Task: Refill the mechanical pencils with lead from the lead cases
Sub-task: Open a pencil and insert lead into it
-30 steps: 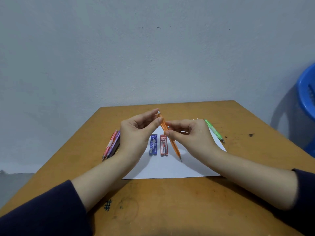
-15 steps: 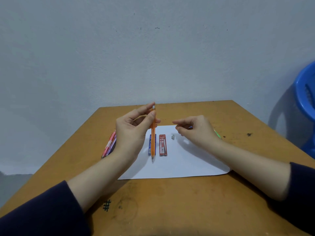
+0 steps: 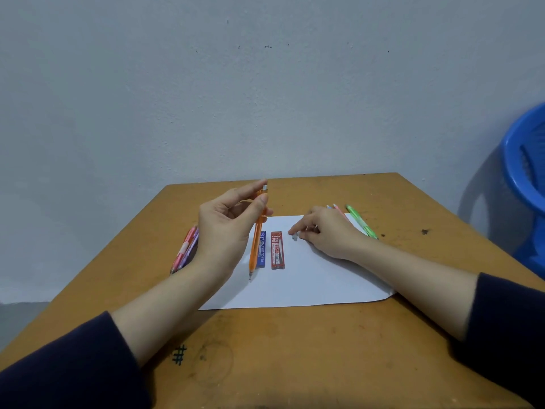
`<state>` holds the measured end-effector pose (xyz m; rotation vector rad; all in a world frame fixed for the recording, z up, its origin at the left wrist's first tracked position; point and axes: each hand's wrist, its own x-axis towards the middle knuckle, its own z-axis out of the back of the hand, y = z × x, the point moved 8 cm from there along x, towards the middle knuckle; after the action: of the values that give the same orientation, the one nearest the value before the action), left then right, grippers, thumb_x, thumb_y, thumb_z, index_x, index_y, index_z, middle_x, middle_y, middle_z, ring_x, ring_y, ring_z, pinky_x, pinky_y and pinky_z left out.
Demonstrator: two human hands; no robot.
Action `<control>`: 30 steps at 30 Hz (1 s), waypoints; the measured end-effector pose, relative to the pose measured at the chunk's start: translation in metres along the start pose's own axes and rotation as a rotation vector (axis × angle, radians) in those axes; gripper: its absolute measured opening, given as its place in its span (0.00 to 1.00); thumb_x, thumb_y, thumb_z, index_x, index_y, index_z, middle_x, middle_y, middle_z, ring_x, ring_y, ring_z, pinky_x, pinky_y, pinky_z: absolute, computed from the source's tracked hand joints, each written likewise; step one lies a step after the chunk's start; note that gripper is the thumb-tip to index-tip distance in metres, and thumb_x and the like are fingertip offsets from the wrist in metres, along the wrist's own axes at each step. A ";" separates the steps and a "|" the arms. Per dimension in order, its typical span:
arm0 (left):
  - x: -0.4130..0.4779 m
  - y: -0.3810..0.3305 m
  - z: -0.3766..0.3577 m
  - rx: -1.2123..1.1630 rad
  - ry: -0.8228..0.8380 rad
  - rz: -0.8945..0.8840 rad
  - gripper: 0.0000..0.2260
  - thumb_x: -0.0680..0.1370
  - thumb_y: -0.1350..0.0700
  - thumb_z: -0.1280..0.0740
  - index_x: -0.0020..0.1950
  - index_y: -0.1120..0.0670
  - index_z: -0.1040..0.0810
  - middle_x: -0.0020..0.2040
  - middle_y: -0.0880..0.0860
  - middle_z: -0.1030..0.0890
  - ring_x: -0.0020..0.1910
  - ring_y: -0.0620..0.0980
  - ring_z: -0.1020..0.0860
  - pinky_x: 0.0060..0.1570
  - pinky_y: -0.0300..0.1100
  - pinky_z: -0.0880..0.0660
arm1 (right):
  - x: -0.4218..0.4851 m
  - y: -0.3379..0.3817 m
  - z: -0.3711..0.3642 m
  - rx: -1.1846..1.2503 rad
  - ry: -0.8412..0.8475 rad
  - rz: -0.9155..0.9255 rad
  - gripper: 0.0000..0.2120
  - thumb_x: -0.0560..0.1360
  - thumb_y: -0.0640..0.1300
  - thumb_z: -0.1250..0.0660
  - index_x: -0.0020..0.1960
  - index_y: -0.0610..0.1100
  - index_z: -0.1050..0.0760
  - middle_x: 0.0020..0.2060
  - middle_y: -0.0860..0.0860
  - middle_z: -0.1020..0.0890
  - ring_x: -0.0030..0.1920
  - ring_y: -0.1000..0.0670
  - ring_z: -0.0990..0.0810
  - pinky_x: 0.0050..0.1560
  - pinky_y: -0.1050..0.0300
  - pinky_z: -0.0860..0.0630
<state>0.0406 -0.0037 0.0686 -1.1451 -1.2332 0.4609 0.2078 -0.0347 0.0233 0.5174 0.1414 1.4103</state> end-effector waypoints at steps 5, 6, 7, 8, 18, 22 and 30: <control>0.000 0.002 0.001 -0.011 -0.002 0.021 0.10 0.76 0.62 0.32 0.52 0.49 0.18 0.35 0.48 0.16 0.37 0.44 0.18 0.35 0.33 0.24 | 0.001 -0.001 0.002 0.045 -0.028 0.001 0.08 0.76 0.43 0.33 0.53 0.46 0.18 0.41 0.53 0.26 0.39 0.56 0.29 0.53 0.59 0.41; 0.000 0.003 0.001 -0.008 0.001 0.027 0.10 0.76 0.62 0.32 0.53 0.50 0.18 0.35 0.49 0.16 0.36 0.44 0.18 0.34 0.33 0.24 | 0.001 -0.001 0.002 0.047 -0.036 0.003 0.07 0.76 0.43 0.32 0.52 0.46 0.17 0.40 0.55 0.26 0.38 0.58 0.29 0.52 0.59 0.41; 0.000 0.004 0.000 -0.002 0.008 0.032 0.10 0.76 0.62 0.32 0.53 0.50 0.18 0.35 0.50 0.16 0.36 0.44 0.18 0.34 0.34 0.24 | 0.001 0.000 0.002 0.050 -0.045 0.007 0.06 0.76 0.43 0.32 0.51 0.46 0.17 0.38 0.57 0.27 0.37 0.59 0.30 0.52 0.59 0.41; 0.000 0.005 0.000 0.007 0.014 0.034 0.09 0.76 0.61 0.32 0.53 0.49 0.18 0.36 0.51 0.16 0.36 0.44 0.18 0.34 0.34 0.24 | 0.001 0.000 0.002 0.054 -0.053 0.009 0.06 0.75 0.43 0.32 0.49 0.46 0.17 0.37 0.58 0.28 0.36 0.59 0.30 0.52 0.59 0.41; 0.007 0.021 -0.001 0.154 0.068 0.055 0.09 0.76 0.60 0.30 0.52 0.49 0.17 0.36 0.48 0.16 0.36 0.42 0.19 0.37 0.33 0.26 | 0.002 -0.005 0.007 0.087 -0.166 0.003 0.06 0.76 0.39 0.35 0.47 0.42 0.18 0.41 0.53 0.21 0.43 0.56 0.28 0.41 0.69 0.39; 0.007 0.030 -0.003 0.199 0.135 0.098 0.08 0.74 0.60 0.28 0.49 0.48 0.17 0.37 0.50 0.15 0.36 0.43 0.18 0.39 0.34 0.24 | -0.001 -0.005 0.019 0.183 -0.307 0.005 0.05 0.75 0.38 0.33 0.46 0.42 0.18 0.38 0.53 0.22 0.39 0.56 0.27 0.37 0.74 0.35; 0.007 0.029 -0.008 0.332 0.236 -0.002 0.09 0.71 0.61 0.26 0.44 0.46 0.17 0.37 0.46 0.16 0.37 0.46 0.18 0.40 0.36 0.23 | -0.017 0.017 0.033 0.258 -0.487 0.217 0.05 0.74 0.36 0.32 0.44 0.43 0.18 0.38 0.54 0.20 0.39 0.65 0.25 0.40 0.74 0.34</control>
<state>0.0584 0.0105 0.0480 -0.8862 -0.9128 0.4934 0.2027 -0.0588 0.0565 1.1011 -0.1323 1.4421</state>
